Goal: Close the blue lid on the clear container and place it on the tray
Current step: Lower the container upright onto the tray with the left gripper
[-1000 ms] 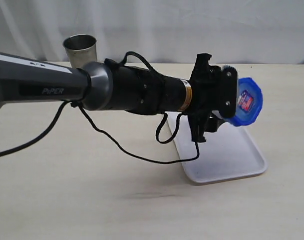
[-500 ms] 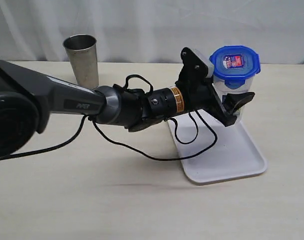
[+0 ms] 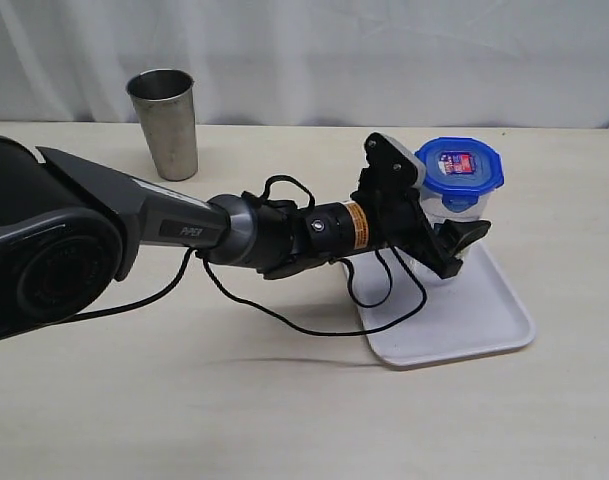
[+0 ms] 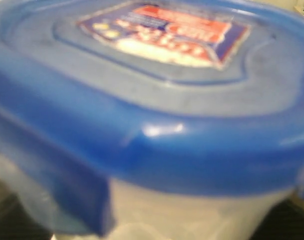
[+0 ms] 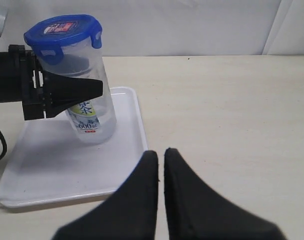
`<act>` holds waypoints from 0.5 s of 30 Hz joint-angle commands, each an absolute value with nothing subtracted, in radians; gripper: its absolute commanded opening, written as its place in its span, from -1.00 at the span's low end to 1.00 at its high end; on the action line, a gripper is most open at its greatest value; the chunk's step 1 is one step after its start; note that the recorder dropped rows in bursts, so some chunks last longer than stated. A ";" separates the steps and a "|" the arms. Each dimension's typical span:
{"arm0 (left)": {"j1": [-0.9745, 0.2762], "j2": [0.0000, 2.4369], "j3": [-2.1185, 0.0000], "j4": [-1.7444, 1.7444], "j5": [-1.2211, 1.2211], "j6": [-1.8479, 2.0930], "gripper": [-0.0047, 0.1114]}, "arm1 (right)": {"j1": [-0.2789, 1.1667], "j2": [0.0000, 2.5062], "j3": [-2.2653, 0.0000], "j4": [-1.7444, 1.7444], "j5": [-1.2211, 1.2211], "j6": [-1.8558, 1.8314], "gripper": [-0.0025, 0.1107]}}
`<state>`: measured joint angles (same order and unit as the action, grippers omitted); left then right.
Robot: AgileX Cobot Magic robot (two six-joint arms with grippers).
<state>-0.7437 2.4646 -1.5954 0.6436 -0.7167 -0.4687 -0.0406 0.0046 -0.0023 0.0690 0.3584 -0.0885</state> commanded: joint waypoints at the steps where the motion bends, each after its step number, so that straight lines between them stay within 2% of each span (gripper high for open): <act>1: -0.743 2.455 -1.607 0.646 -0.738 -0.476 -0.92 | -0.045 0.000 0.000 0.073 0.346 -0.087 -0.88; 6: -0.743 2.453 -1.607 0.646 -0.709 -0.476 -0.92 | -0.045 0.000 0.000 0.073 0.346 -0.087 -0.88; 11: -0.743 2.439 -1.607 0.647 -0.571 -0.476 -0.92 | -0.045 0.000 0.000 0.073 0.346 -0.087 -0.88; 15: -0.743 2.436 -1.607 0.647 -0.576 -0.512 -0.92 | -0.045 0.000 0.000 0.073 0.346 -0.087 -0.88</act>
